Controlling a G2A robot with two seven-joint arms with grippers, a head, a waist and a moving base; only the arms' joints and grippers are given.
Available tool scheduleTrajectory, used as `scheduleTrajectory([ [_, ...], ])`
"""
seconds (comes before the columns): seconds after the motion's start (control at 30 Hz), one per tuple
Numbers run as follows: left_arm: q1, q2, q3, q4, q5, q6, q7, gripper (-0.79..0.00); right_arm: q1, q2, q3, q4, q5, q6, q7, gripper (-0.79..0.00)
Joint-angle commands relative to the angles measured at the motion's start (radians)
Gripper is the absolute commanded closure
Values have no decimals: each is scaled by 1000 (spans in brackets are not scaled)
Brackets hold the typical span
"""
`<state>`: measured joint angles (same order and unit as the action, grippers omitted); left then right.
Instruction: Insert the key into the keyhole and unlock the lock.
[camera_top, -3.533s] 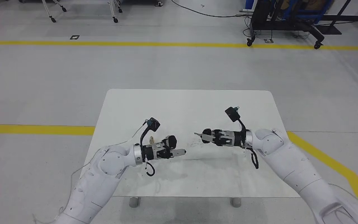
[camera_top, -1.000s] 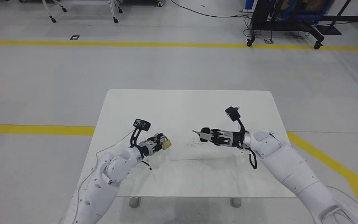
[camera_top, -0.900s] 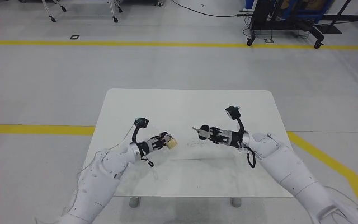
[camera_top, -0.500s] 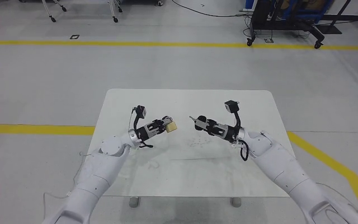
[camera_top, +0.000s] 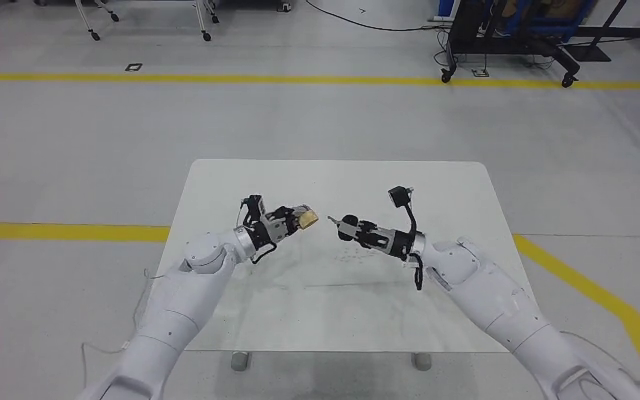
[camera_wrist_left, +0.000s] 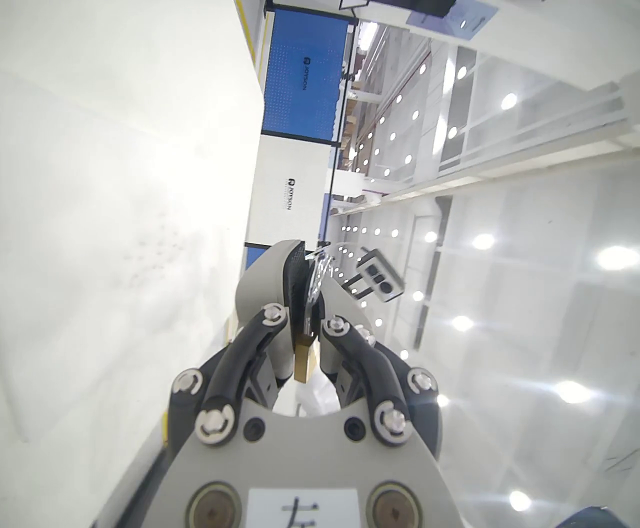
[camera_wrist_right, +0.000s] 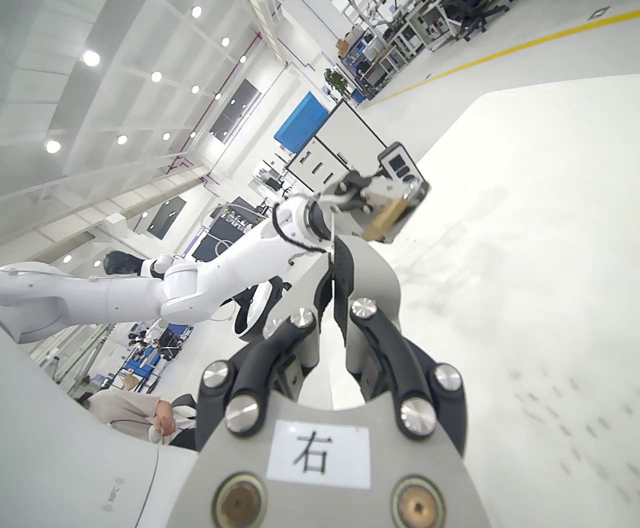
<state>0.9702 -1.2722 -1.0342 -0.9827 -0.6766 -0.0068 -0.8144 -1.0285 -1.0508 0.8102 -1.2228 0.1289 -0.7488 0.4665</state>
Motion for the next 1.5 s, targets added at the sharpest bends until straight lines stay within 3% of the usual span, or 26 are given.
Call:
scheduleTrajectory([
  [0.0, -41, -15, 14, 62, -78, 69, -28, 0, -17, 4, 20, -31, -14, 31, -23, 0],
  [0.17, -102, -54, 41, 171, -262, 146, -159, 0, -72, 21, 85, -140, -74, 137, -67, 0],
  [0.7, -97, -54, 40, 159, -263, 130, -158, 0, -92, 24, 96, -176, -80, 175, -69, 0],
  [0.87, -69, -54, 4, 146, -300, 68, -123, 0, -122, 21, 92, -210, 164, 356, 91, 0],
  [0.97, -65, -53, 0, 140, -279, 81, -96, 0, -147, 23, 111, -256, 252, 475, 121, 0],
  [1.27, -65, -52, 39, 104, -119, 94, -21, 0, -168, 31, 139, -419, 177, 794, 82, 0],
  [1.47, -60, -55, 41, 91, -96, 84, -4, 0, -166, 25, 143, -459, 135, 913, 21, 0],
])
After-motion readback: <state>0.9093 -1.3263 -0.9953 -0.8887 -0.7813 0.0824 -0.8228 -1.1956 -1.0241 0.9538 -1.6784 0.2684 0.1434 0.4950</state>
